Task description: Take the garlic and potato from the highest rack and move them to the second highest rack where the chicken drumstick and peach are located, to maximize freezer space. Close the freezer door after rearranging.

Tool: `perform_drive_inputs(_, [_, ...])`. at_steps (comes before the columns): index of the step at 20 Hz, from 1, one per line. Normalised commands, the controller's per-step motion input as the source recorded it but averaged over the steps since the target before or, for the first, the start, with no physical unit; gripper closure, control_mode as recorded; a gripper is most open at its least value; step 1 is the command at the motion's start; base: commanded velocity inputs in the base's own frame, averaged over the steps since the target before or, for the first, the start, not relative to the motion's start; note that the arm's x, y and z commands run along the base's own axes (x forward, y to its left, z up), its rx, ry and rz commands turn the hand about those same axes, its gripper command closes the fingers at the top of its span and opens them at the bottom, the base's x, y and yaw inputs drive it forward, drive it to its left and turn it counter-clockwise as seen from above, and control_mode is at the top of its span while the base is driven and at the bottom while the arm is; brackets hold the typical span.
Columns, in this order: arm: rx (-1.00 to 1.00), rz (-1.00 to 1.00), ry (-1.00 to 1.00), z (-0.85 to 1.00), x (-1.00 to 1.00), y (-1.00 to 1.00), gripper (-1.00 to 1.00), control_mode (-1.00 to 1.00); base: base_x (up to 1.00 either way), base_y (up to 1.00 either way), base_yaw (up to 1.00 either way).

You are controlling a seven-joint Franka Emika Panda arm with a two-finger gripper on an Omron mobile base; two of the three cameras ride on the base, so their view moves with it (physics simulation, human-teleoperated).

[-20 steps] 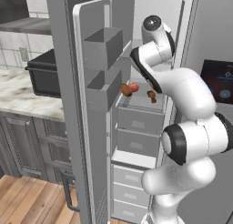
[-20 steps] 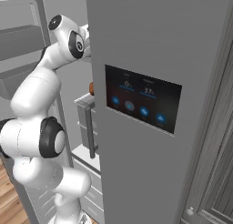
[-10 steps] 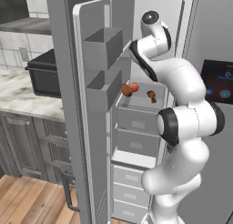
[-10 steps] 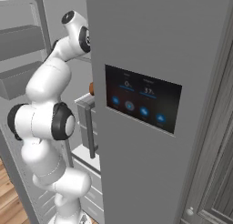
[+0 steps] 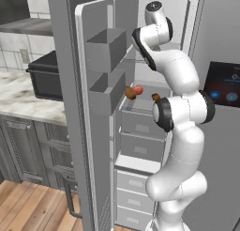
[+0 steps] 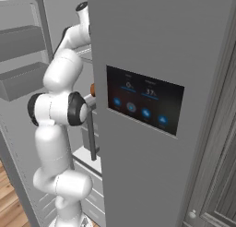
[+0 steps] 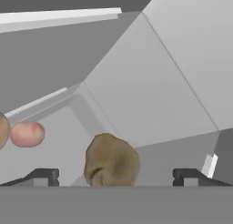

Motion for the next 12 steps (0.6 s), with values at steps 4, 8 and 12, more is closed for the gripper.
perform_drive_inputs(4, [0.00,0.02,0.01,-0.26,0.23,-0.05,-1.00,-1.00,0.00,0.00,0.00])
perform_drive_inputs(8, [0.00,0.03,0.01,-0.28,0.07,-0.03,-1.00,-1.00,0.00,0.00,0.00])
perform_drive_inputs(12, [0.00,0.03,0.00,-0.31,0.00,-0.04,-1.00,-1.00,0.00,0.00,0.00])
